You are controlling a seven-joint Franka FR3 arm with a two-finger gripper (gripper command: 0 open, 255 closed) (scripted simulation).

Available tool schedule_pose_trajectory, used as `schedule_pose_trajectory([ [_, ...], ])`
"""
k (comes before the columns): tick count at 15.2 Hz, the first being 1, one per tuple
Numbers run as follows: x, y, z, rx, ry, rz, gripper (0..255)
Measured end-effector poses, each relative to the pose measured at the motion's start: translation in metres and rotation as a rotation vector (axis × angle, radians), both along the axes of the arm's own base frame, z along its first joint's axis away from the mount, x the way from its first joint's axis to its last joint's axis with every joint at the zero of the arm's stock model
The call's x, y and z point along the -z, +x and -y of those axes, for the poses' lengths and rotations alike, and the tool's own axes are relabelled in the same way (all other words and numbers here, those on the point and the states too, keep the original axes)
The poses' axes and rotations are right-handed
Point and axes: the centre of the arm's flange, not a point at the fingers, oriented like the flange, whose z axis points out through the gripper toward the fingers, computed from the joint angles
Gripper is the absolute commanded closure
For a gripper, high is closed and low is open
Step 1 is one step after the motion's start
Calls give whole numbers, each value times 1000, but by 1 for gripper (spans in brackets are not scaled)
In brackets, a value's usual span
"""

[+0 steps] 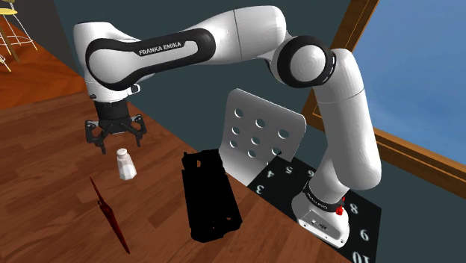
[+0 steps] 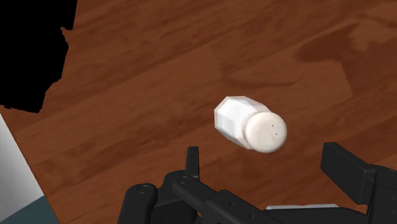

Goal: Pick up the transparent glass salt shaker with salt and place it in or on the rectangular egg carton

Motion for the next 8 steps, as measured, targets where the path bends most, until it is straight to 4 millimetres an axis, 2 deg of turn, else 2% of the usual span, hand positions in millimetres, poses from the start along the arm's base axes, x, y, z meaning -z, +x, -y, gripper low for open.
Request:
schedule_pose_trajectory([
  [6, 29, -6, -5, 2, 1, -1, 0],
  [8, 33, -6, -5, 2, 1, -1, 0],
])
